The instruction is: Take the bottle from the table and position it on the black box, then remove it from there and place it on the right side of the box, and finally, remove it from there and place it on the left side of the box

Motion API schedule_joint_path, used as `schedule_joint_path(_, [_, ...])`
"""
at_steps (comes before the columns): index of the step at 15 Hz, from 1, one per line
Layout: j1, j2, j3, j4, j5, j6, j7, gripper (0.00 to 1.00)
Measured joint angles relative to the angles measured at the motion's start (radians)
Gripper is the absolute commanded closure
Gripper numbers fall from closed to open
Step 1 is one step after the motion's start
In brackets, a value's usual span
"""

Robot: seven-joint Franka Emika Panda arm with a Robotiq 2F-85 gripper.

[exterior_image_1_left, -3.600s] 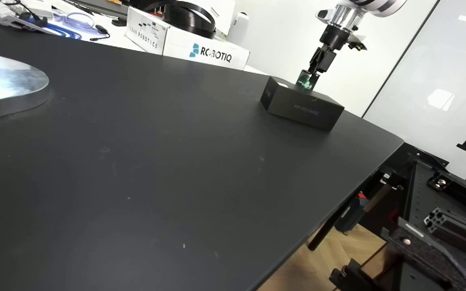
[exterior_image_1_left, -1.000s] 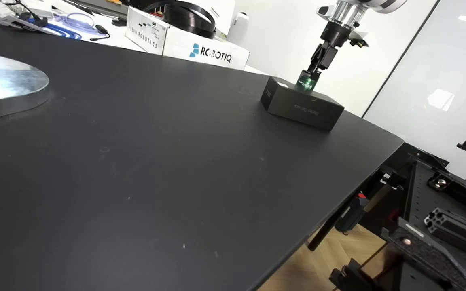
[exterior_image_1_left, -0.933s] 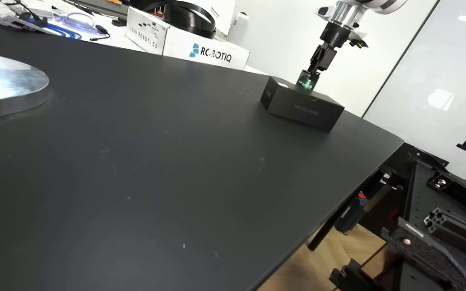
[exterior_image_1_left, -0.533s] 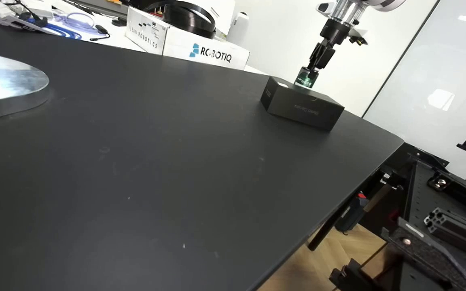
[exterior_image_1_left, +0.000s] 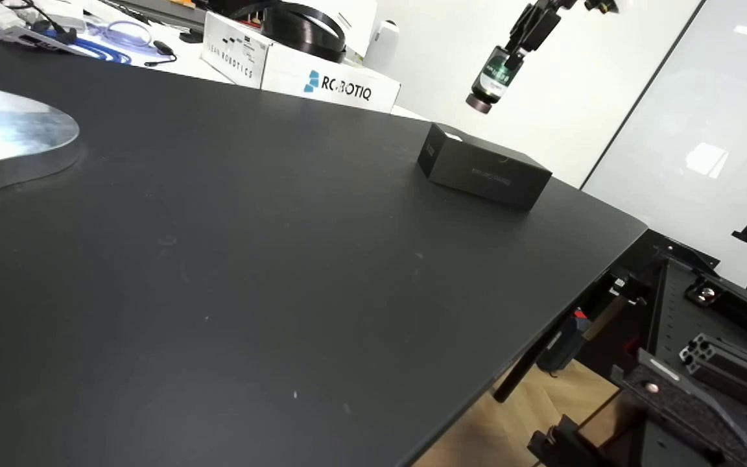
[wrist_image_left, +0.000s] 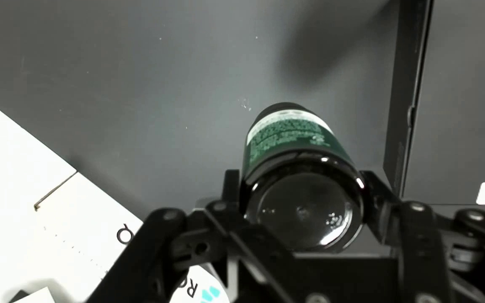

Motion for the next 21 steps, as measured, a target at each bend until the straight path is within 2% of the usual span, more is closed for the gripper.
schedule_joint_path(4, [0.063, -0.168, 0.006, -0.121, 0.001, -0.037, -0.005, 0.55])
schedule_joint_path(11, [0.232, -0.388, 0.007, -0.322, 0.013, -0.113, -0.012, 0.55])
schedule_joint_path(15, [0.303, -0.419, 0.007, -0.406, 0.011, -0.143, -0.012, 0.55])
schedule_joint_path(21, [0.339, -0.401, 0.007, -0.511, 0.003, -0.123, -0.012, 0.55])
